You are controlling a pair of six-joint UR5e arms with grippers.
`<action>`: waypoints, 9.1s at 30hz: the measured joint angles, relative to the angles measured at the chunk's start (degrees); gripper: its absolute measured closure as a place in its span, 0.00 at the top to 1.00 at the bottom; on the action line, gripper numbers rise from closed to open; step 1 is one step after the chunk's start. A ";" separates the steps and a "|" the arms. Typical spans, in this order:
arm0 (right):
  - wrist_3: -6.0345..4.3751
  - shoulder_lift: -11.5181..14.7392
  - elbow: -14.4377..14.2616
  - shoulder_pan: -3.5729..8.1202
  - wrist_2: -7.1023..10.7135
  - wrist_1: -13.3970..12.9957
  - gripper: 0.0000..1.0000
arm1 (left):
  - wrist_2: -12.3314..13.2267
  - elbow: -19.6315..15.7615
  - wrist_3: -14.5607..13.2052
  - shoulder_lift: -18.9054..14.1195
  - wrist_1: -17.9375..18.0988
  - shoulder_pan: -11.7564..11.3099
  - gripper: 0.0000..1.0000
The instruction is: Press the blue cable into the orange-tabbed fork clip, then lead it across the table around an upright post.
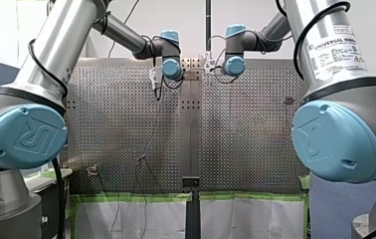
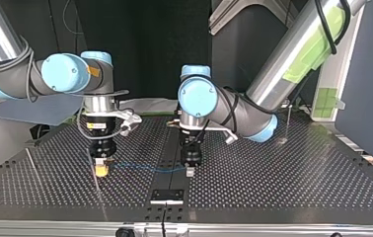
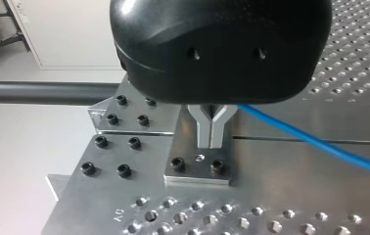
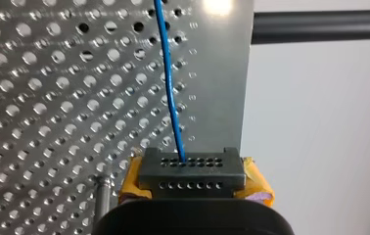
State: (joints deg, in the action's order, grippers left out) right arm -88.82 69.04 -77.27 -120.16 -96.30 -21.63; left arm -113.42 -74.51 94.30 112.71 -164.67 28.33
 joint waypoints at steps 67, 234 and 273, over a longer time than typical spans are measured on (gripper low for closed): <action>-2.77 2.55 0.99 11.54 0.22 3.84 0.00 | 7.44 20.16 11.91 10.06 -9.52 4.92 0.00; -4.66 -9.62 -39.11 21.09 -0.47 -39.83 0.00 | 6.59 20.12 13.03 16.52 -13.28 8.43 1.00; -4.79 -24.02 -33.80 22.38 -1.41 -40.35 0.00 | 6.68 20.12 12.47 16.48 -15.93 9.70 1.00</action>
State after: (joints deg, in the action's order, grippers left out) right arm -93.62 45.03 -111.07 -97.78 -97.71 -61.98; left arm -106.74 -54.38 106.77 129.19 -180.60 38.04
